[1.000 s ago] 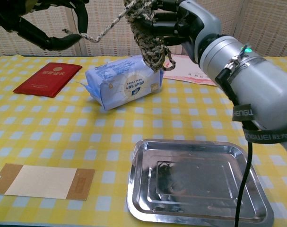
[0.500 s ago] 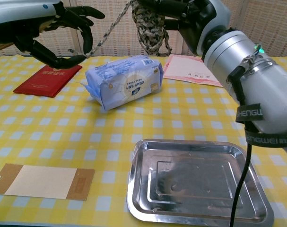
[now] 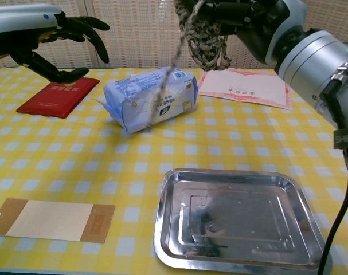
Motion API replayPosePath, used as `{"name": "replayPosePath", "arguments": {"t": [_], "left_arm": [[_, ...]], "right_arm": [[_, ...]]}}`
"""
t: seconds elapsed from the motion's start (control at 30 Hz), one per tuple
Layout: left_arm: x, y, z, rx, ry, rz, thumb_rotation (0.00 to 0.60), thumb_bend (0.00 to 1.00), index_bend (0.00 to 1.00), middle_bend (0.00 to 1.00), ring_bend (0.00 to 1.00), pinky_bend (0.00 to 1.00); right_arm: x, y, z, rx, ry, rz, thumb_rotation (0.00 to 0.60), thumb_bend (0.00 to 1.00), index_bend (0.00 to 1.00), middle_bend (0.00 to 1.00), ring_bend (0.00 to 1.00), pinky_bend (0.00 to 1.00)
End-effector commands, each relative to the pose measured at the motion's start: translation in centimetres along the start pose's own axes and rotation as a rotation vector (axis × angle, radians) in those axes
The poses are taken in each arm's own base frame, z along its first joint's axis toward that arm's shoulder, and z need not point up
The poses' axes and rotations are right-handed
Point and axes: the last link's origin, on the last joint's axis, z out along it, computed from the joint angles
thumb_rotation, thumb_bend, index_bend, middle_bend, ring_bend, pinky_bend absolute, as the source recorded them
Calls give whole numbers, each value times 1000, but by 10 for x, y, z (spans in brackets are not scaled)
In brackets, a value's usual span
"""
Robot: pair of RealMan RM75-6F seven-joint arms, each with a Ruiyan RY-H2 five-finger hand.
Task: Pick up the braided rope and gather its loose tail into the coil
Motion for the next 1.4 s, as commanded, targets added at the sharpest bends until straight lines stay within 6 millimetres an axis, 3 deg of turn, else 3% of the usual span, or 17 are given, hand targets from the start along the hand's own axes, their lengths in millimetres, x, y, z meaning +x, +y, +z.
{"name": "replayPosePath", "arguments": {"t": [0.03,0.33,0.6,0.77,1.0,1.4], "left_arm": [[3,-3,-5,9,-12,7,600,382,44,0,0,0],[20,-27,-20,77,34,38,600,368,1,0,0,0],[32,-60,-42,179,148,100,600,368,69,0,0,0],[33,-71,-50,210,171,113,600,368,93,0,0,0],[26,-106,-82,308,207,164,600,368,114,0,0,0],[7,-130,-145,398,252,214,600,367,151,0,0,0]], "right_arm": [[12,-4,-3,-22,-25,-103,600,799,887,743,819,772],[40,-12,-10,-59,-99,-340,600,799,894,745,817,772],[64,-15,-20,-106,-190,-568,600,800,901,751,823,777],[68,-16,-21,-116,-195,-591,600,800,903,753,825,778],[76,-14,-26,-137,-193,-613,600,799,911,760,828,784],[80,-12,-31,-158,-209,-647,600,800,913,761,826,787]]}}
